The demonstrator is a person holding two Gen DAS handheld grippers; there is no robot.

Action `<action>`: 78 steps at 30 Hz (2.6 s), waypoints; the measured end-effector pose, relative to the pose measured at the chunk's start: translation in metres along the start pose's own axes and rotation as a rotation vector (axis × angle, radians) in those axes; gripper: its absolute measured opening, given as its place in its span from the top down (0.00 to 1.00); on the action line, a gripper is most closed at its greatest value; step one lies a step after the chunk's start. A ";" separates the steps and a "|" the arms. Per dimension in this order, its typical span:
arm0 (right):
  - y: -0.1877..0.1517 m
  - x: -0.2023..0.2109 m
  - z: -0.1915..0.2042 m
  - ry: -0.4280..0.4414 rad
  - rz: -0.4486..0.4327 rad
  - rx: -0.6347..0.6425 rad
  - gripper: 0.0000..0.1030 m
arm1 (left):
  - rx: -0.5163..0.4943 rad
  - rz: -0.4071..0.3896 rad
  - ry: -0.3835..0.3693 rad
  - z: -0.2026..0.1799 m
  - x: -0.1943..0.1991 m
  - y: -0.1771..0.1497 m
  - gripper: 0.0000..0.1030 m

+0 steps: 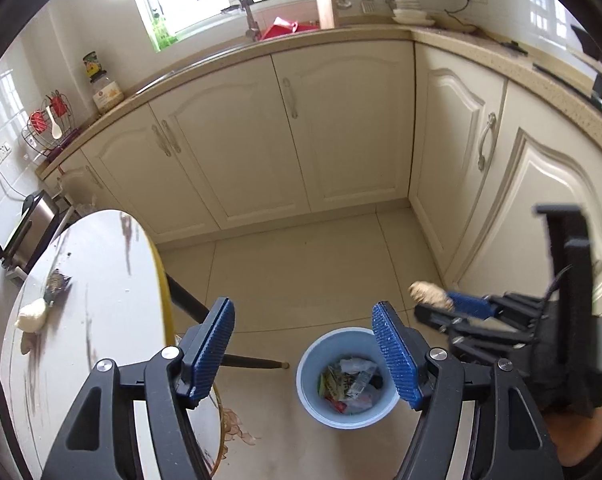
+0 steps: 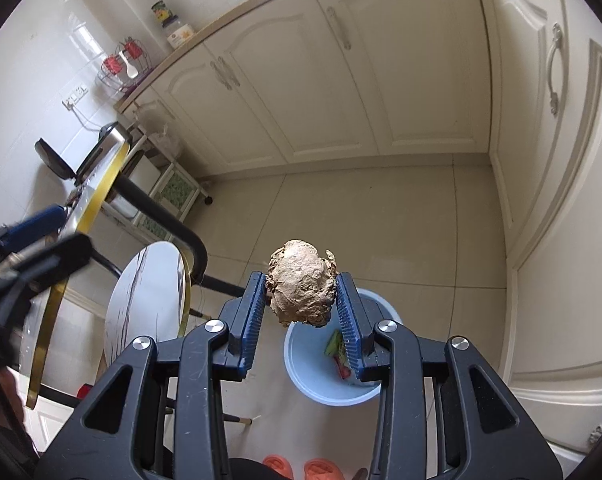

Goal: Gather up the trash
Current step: 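Move both open tools back toward the bread and black packet, then grasp the black snack packet with the right tool while the left tool grasps a ginger piece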

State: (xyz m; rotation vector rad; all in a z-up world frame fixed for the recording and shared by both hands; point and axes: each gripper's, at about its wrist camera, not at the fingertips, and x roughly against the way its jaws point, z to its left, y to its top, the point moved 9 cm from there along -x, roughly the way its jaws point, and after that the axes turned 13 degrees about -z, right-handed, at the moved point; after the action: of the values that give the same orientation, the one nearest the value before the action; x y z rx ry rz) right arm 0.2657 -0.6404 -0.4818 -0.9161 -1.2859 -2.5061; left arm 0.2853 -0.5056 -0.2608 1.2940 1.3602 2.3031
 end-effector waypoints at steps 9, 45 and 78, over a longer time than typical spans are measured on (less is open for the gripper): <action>-0.001 -0.012 0.035 0.026 -0.019 -0.003 0.22 | 0.043 -0.092 0.106 0.055 0.064 -0.002 0.21; 0.033 -0.129 0.396 0.205 0.128 0.783 0.11 | 0.391 -0.006 0.373 0.331 0.204 -0.143 0.02; 0.049 -0.176 0.383 0.347 0.213 0.745 0.77 | 0.422 0.131 0.203 0.386 0.013 -0.118 0.41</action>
State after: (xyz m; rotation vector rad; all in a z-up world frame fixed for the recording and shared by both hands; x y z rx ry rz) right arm 0.5952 -0.3900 -0.3868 -0.3914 -1.6854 -1.6924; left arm 0.5344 -0.1880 -0.2647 1.3170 1.9679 2.3695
